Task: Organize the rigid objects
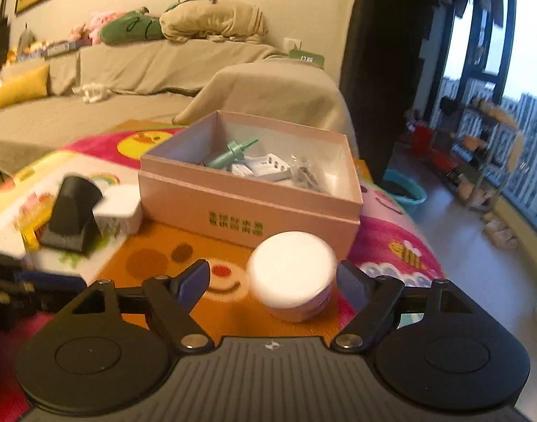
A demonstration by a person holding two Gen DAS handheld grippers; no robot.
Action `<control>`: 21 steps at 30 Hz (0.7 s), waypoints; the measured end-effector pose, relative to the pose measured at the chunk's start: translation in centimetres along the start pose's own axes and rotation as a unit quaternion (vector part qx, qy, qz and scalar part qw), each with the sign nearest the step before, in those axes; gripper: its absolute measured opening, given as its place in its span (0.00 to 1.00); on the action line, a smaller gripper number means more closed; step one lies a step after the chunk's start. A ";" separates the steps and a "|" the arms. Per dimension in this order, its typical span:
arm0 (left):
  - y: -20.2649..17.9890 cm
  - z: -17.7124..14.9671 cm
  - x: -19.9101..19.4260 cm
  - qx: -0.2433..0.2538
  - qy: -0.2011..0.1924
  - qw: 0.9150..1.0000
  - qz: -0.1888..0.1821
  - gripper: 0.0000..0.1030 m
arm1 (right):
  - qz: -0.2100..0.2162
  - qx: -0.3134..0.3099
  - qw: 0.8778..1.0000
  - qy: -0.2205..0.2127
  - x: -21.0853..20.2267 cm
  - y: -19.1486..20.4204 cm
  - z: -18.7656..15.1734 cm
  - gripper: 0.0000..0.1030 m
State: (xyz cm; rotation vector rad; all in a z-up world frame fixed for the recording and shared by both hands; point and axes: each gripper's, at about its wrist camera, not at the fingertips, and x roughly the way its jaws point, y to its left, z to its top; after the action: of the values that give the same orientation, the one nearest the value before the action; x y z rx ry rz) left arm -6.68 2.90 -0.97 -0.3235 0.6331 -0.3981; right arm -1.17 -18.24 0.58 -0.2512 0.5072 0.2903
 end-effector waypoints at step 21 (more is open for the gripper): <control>-0.4 2.5 -4.9 0.070 -0.040 0.994 0.080 0.26 | 0.088 0.050 0.995 0.022 1.1 -3.9 7.0 0.53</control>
State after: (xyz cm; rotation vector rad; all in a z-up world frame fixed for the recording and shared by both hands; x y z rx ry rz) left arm -8.80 5.16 3.56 -0.1536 0.5456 -0.2731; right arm 4.11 -19.48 6.63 -0.1153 0.5881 0.4305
